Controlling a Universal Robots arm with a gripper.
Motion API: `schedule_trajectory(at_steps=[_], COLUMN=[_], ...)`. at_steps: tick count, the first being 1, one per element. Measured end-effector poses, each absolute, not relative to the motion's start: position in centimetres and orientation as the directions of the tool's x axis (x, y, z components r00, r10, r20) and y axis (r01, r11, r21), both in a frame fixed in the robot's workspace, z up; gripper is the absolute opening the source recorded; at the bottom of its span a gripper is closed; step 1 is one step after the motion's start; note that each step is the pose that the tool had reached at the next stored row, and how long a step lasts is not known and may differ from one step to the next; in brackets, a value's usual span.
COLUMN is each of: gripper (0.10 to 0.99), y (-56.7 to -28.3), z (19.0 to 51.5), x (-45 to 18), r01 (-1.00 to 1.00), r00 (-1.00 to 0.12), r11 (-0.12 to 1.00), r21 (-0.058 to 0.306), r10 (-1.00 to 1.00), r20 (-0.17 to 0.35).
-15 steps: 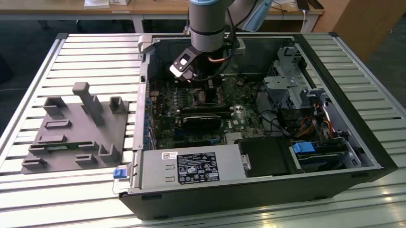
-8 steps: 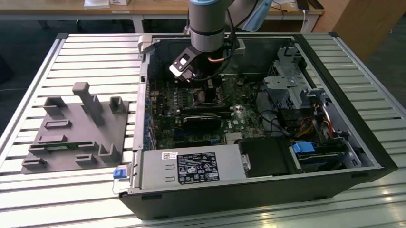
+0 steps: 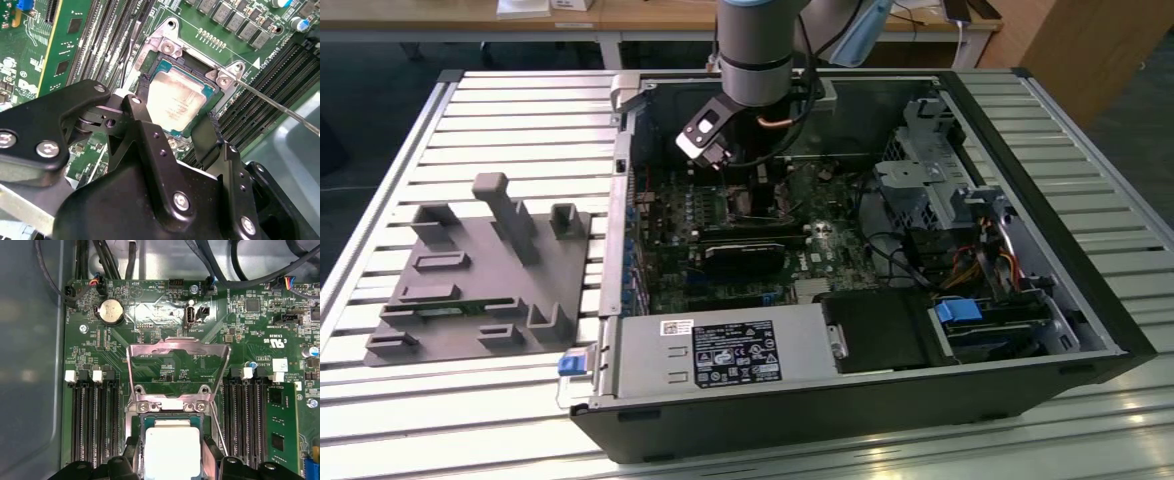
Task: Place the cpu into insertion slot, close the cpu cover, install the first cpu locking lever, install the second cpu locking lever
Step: 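Place the cpu into insertion slot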
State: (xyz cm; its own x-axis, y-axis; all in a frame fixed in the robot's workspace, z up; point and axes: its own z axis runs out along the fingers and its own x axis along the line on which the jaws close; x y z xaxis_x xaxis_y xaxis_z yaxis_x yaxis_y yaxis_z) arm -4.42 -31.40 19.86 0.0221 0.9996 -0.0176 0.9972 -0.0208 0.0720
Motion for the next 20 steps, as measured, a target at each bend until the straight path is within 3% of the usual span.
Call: schedule_trajectory(at_steps=[6, 8, 9, 11, 12, 14, 15, 17, 20], gripper=[0.596, 0.475, 0.475, 0.357, 0.357, 0.239, 0.239, 0.122, 0.106], y=[-31.55, -31.67, -31.72, -31.81, -31.83, -31.85, -31.86, -31.86, -31.86], z=[20.22, 20.3, 20.35, 20.41, 20.42, 20.43, 20.44, 20.49, 20.58], x=[-4.42, -4.42, -4.42, -4.41, -4.4, -4.38, -4.38, -4.37, -4.37], r01=[0.997, 0.997, 0.997, 0.997, 0.997, 0.997, 0.997, 0.997, 0.997], r00=[0.022, 0.022, 0.022, 0.022, 0.022, 0.022, 0.022, 0.022, 0.022], r11=[-0.021, -0.021, -0.021, -0.021, -0.021, -0.021, -0.021, -0.021, -0.021], r21=[0.072, 0.072, 0.072, 0.072, 0.072, 0.072, 0.071, 0.071, 0.071], r10=[1.0, 1.0, 1.0, 1.0, 1.0, 1.0, 1.0, 1.0, 1.0], r20=[-0.017, -0.018, -0.018, -0.018, -0.018, -0.018, -0.018, -0.018, -0.017])
